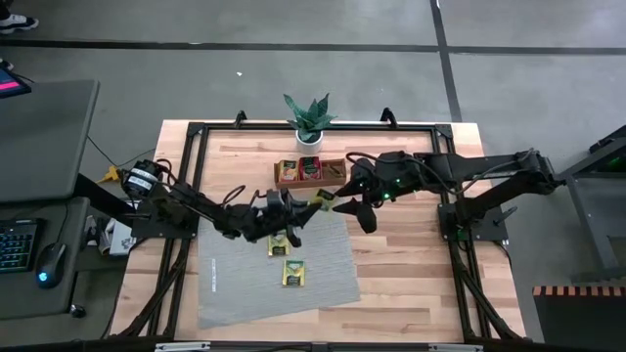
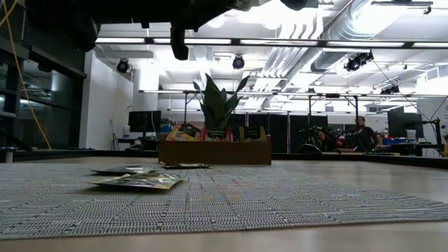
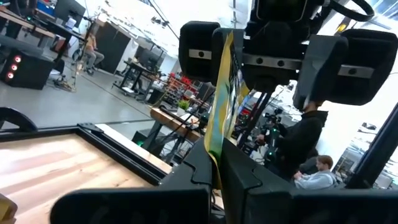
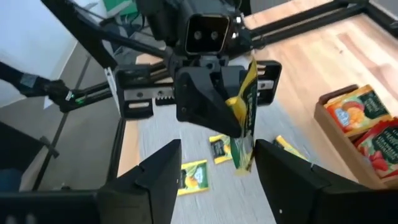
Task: Pick & Place Tea
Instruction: Put the yellow tea bag into the right section of the wooden organizer
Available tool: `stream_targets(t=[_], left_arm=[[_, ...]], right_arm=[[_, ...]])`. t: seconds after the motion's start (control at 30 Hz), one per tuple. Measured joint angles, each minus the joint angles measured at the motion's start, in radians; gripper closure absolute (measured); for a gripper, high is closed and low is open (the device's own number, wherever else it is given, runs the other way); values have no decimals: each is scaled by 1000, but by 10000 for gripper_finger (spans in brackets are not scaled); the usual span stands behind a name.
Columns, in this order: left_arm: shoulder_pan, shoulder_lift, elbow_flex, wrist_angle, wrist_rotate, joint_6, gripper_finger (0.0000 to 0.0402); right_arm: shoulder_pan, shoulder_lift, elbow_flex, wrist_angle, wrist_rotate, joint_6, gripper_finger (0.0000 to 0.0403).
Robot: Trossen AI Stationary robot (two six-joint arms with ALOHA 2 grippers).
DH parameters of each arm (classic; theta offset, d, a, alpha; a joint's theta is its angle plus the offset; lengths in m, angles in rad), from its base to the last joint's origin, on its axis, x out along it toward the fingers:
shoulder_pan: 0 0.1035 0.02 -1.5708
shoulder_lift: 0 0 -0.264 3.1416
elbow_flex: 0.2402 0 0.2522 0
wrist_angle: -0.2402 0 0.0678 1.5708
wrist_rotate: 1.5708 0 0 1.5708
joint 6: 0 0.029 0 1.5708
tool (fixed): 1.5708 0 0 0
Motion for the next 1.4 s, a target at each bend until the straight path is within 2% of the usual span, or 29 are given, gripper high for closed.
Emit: stream_targets(t=[0.2, 0.6, 0.9, 1.1, 1.4], left_arm=[[20, 0, 0, 17, 22, -1, 401], [32, 0, 0, 21, 38, -6, 401], [31, 0, 0, 21, 38, -6, 401], [31, 0, 0, 36, 38, -6, 401], [31, 0, 0, 37, 38, -84, 376]], right_arm=[[-7, 0, -7, 24, 35, 0, 218], [-14, 0, -11, 23, 53, -5, 280], [-15, 0, -11, 23, 56, -15, 341], [-15, 0, -11, 24, 56, -16, 395], [-15, 0, -11, 21, 56, -10, 401]])
